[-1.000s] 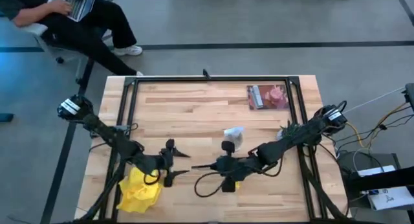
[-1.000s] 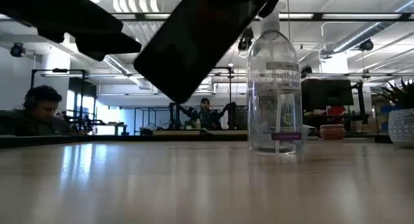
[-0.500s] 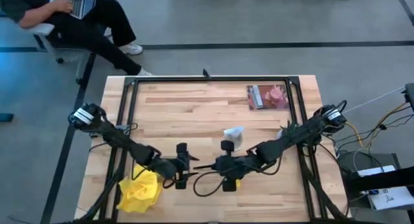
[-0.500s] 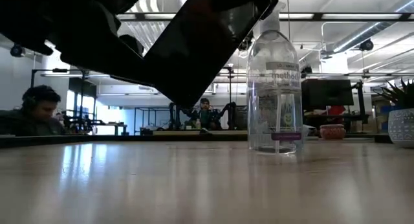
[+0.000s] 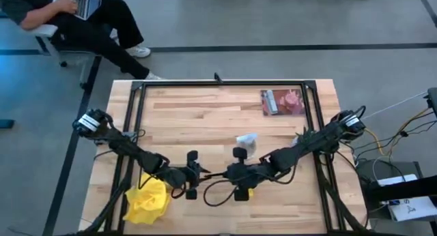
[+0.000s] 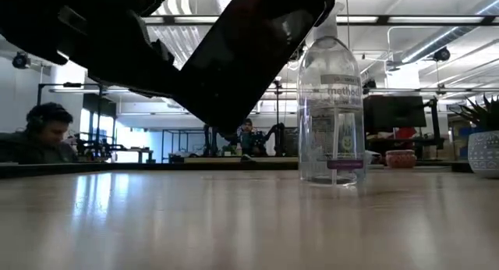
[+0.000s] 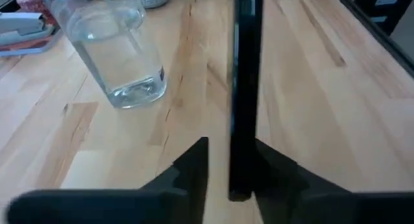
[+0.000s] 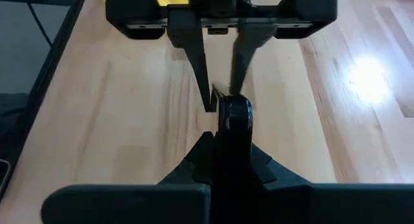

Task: Apply microfiber cloth
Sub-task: Spray the black cellphone with the spray bottle

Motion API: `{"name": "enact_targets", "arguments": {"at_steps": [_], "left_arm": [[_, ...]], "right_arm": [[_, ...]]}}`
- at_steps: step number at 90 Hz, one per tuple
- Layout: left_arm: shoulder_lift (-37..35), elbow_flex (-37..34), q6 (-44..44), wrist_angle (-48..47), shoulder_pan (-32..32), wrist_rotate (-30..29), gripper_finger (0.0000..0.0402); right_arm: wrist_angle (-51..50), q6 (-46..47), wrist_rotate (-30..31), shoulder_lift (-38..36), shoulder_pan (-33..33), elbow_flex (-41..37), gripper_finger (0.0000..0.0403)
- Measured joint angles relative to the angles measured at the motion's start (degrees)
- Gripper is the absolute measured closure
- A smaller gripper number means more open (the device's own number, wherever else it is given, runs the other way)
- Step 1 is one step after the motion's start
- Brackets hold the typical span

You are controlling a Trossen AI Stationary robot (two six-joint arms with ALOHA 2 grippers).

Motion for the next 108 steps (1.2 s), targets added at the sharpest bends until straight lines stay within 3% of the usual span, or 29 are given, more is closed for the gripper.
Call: {"name": "enact_targets", "arguments": {"at_steps": [9,21,33,48,62,79,93,108], "left_arm": [[0.6,0.0,1.0,0.4,0.0,0.2,0.0386],[1.2,0.1,1.7,1.4,0.2,0.3,0.0384],[1.2,0.1,2.5,2.0,0.2,0.0,0.0389],[1.0,0.0,3.9,5.6,0.3,-0.3,0.0389],[1.0,-0.1,3.8,5.4,1.2,-0.3,0.0389],[0.2,-0.9,2.6,5.5,2.9,-0.3,0.0389],[-3.3,-3.1,-2.8,5.8,5.2,-0.1,0.0389],[-9.3,-6.3,-3.3,5.5,7.7,0.0,0.0389]], "right_arm": [[-0.2,-0.2,-0.2,0.0,0.0,0.1,0.0398],[-0.5,0.5,-0.4,0.0,0.0,0.2,0.0392],[-2.2,3.7,-0.4,0.0,-0.2,0.8,0.0354],[-13.7,5.2,-0.5,-0.2,0.0,6.7,0.0287],[-30.4,4.4,-0.6,-0.3,0.7,15.6,0.0227],[-49.9,5.7,0.8,-2.4,0.7,24.4,0.0183],[-58.3,8.2,5.0,-7.1,0.7,24.5,0.017],[-57.6,10.6,8.2,-14.7,0.7,17.4,0.018]]}}
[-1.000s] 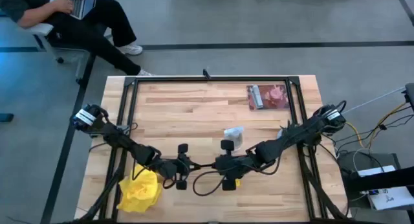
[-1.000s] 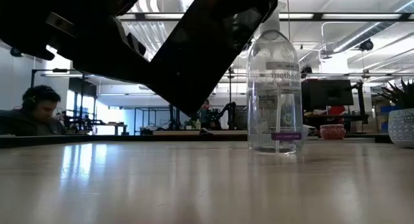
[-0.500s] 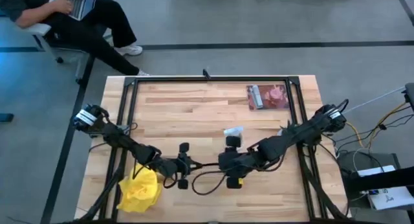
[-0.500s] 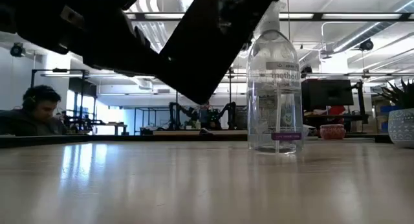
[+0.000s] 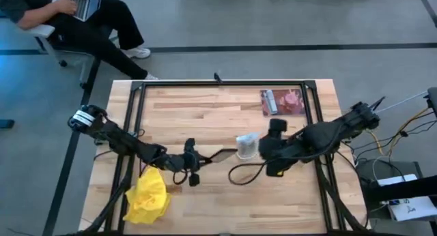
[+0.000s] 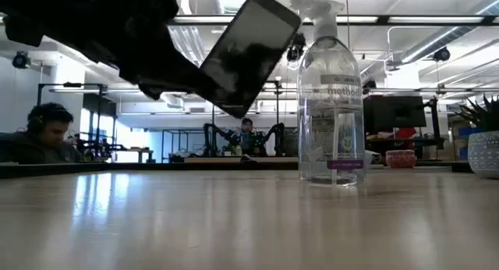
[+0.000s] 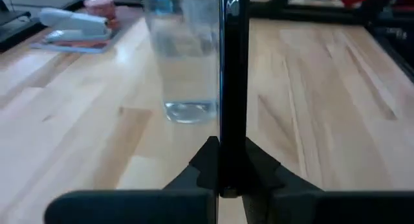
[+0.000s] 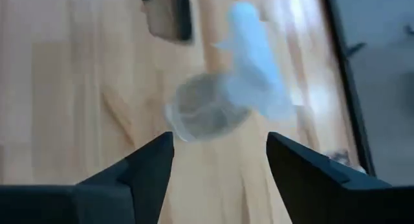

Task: Apply microfiber cloth
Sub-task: Spray the black cellphone with the spray bottle

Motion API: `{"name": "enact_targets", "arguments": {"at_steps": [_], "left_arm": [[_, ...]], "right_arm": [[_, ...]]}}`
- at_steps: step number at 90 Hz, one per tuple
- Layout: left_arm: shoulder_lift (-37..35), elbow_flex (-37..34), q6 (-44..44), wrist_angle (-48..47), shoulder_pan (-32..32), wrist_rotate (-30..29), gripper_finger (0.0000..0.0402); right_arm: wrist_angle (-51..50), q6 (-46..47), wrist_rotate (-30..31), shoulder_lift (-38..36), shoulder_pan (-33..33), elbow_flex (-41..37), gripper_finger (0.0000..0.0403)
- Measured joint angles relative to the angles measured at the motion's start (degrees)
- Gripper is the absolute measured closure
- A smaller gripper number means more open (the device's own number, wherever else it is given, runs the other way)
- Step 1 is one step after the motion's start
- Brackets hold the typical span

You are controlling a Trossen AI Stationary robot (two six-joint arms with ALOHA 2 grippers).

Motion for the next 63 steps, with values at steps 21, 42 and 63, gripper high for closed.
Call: {"name": "enact_targets", "arguments": {"at_steps": [21,42,63], "left_arm": [[-7.8,-5.3,-2.6,-1.0,3.0,-2.7,0.0389],[-6.2,-9.6,-2.4,9.4,7.8,-5.1,0.0389],[2.9,-9.9,-2.6,23.1,8.7,-5.4,0.0389]], "right_arm": [[13.3,-0.3,2.6,-10.5,-0.6,-16.7,0.0198],[29.9,-5.6,3.8,-13.8,-5.9,-32.6,0.02],[39.3,-5.0,15.3,-13.7,-7.0,-42.7,0.0234]]}}
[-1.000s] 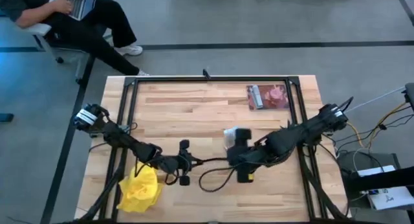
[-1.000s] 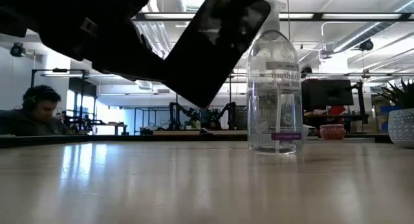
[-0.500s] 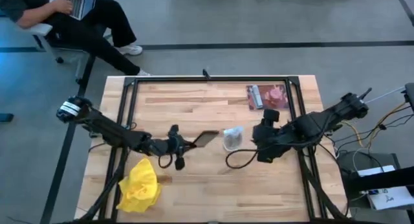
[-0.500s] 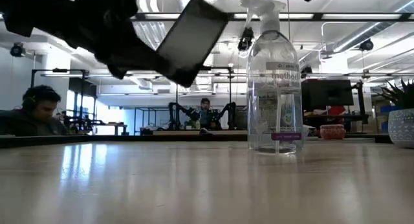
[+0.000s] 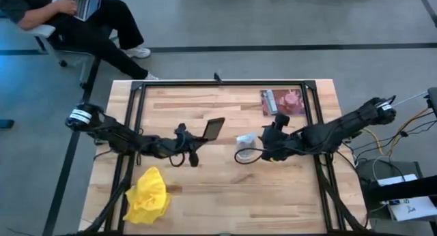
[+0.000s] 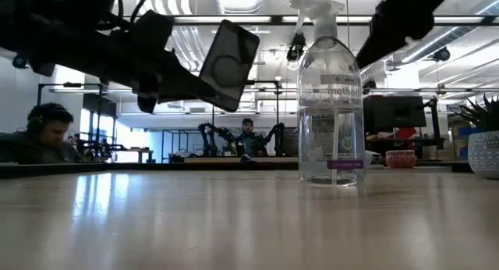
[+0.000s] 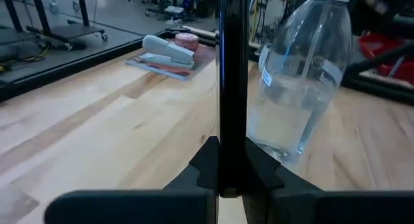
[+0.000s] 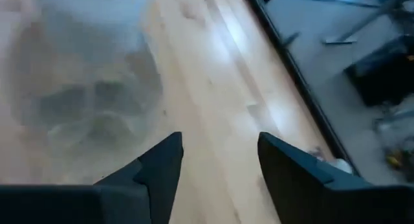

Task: Apply microfiber cloth
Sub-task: Spray the black cellphone with the spray bottle

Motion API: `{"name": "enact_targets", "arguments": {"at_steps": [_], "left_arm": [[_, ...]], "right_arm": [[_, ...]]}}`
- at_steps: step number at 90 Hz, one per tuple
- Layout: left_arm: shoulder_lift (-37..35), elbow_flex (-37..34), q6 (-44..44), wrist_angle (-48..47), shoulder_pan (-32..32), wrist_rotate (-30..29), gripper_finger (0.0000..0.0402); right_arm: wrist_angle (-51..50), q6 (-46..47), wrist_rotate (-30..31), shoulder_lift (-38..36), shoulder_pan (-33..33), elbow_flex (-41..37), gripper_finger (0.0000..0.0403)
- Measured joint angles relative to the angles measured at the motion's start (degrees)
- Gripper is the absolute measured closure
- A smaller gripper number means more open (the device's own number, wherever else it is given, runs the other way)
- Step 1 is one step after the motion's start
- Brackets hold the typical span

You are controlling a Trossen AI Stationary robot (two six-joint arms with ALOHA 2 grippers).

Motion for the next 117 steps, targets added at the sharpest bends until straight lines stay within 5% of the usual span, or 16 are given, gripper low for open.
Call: {"name": "enact_targets", "arguments": {"at_steps": [28,39,57,75,117], "left_arm": [[11.7,0.0,-0.4,17.1,-0.7,-3.5,0.0389],[14.7,0.8,-3.3,17.9,-0.8,-3.7,0.0389],[18.6,4.0,-4.5,17.8,-0.9,-4.0,0.0389],[18.0,6.2,-1.6,18.2,-1.9,-5.3,0.0389],[9.0,1.9,4.9,18.1,-7.6,-17.3,0.0389]], "right_arm": [[26.2,-7.0,2.2,0.3,0.0,-14.0,0.0351],[35.3,-6.0,-1.8,0.3,0.6,-18.4,0.0396],[49.6,-6.0,-9.7,2.4,2.2,-21.0,0.039],[50.9,-5.1,-16.7,4.1,2.3,-19.3,0.04],[60.8,-17.8,-11.1,12.1,1.6,-18.3,0.0403]]}}
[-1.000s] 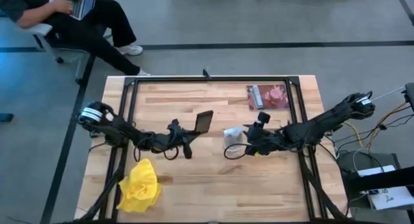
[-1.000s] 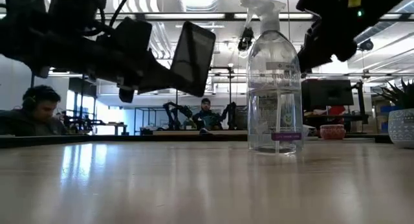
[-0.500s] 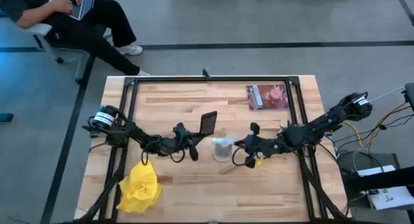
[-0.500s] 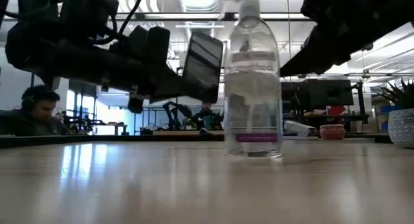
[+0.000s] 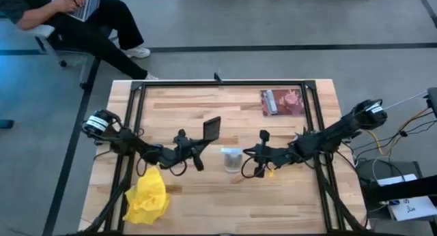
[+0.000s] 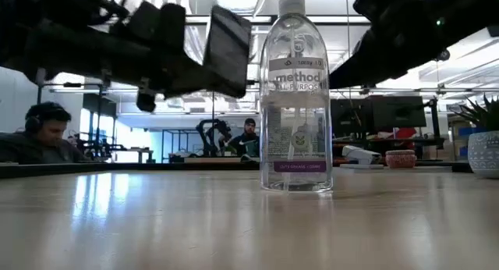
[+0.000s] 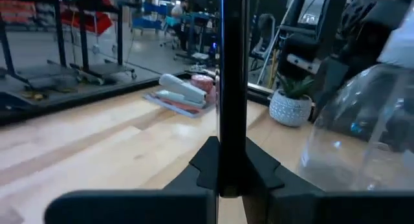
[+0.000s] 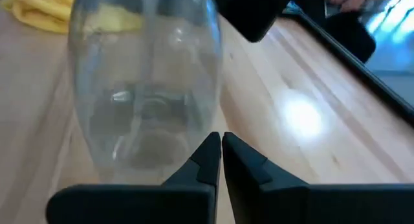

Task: Apply microfiber cloth
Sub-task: Spray the black cellphone with the spray bottle

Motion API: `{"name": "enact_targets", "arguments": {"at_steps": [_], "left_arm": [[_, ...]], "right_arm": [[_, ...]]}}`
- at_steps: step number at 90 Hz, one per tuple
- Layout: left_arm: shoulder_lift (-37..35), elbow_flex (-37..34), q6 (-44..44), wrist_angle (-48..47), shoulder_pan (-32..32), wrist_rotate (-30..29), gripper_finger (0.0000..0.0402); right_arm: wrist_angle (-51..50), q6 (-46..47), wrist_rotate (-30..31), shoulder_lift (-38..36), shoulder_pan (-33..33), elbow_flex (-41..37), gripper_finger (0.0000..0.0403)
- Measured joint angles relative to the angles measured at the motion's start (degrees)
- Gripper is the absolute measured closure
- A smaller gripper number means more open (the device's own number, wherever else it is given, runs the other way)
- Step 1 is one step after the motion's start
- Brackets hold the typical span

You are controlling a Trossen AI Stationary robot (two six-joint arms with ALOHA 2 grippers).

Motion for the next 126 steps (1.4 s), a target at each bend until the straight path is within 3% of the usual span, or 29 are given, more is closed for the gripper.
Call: {"name": "enact_targets", "arguments": {"at_steps": [14,27,37,73,100,114,126], "left_arm": [[-2.8,-1.1,0.6,-1.1,-1.1,-0.3,0.0389],[-3.9,-2.0,-0.3,-3.9,-2.0,-3.1,0.0389],[-4.1,-2.7,-1.1,-4.6,-2.3,-4.9,0.0389],[-1.3,-5.4,-8.0,-7.9,-4.1,-5.9,0.0389],[3.9,-3.7,-10.6,-8.2,-9.0,-6.8,0.0389],[7.5,-1.7,-12.6,-8.2,-12.4,-9.0,0.0389],[10.6,0.2,-13.0,-8.4,-15.1,-8.9,0.0389]], "right_arm": [[-3.9,-3.8,-0.7,4.2,-3.1,2.1,0.0403],[-3.8,-3.2,-6.8,5.7,-3.6,3.7,0.0403],[-3.7,-2.1,-7.7,6.3,-2.9,4.4,0.0403],[2.9,10.7,-8.2,11.8,2.0,4.9,0.0403],[2.4,9.1,-3.5,11.2,-0.8,5.0,0.0403],[9.8,7.7,-12.3,12.3,-2.4,5.0,0.0403],[10.7,9.1,-13.7,13.6,-1.5,5.4,0.0403]]}}
